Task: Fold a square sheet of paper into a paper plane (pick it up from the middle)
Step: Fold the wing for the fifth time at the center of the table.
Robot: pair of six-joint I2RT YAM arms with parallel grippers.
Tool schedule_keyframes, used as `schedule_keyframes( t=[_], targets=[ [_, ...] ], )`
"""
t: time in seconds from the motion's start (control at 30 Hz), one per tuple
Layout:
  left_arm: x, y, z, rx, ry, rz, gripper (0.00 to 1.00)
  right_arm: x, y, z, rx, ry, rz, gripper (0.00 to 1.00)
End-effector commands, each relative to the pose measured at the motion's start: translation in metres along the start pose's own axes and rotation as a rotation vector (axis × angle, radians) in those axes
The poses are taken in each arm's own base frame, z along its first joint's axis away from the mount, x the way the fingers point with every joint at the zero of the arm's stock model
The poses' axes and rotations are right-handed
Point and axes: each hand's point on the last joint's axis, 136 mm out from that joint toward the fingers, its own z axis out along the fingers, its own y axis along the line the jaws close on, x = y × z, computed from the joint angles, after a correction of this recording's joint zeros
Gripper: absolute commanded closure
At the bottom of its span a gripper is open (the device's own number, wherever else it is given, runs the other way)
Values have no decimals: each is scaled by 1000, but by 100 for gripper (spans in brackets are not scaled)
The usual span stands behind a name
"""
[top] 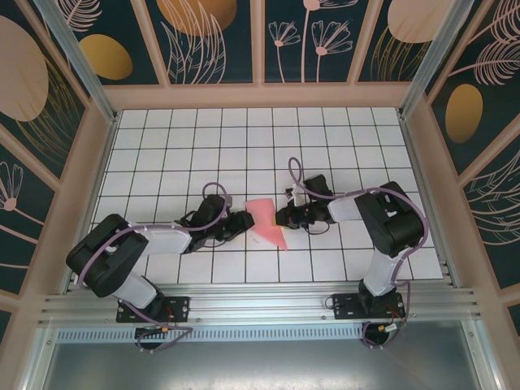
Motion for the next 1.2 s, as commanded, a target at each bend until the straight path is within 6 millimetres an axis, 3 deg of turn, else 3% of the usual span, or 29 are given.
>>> schedule_keyframes(
  t=[0.0, 0.17, 0.37, 0.5, 0.63, 0.73, 0.83, 1.17],
  targets=[
    [3, -22, 11, 54, 23, -18, 47, 3, -11, -1, 12, -5, 22, 90],
    [11, -24, 23, 67, 40, -39, 54, 3, -12, -1, 12, -7, 23, 90],
    [13, -29, 30, 87, 55, -25, 81, -1, -10, -3, 14, -17, 22, 88],
    [11, -24, 31, 61, 44, -21, 89, -10, -2, -14, 47, -56, -7, 83],
    [10, -23, 31, 48, 41, -19, 91, -22, 6, -37, 132, -139, -60, 78],
    [8, -24, 30, 43, 32, -14, 91, -18, 22, -45, 95, -148, -104, 79],
    [7, -25, 30, 40, 30, -10, 91, -7, 31, -40, 65, -108, -126, 84],
    [6, -25, 31, 22, 35, 1, 91, 5, 13, -13, 62, -24, -88, 89]
  ],
)
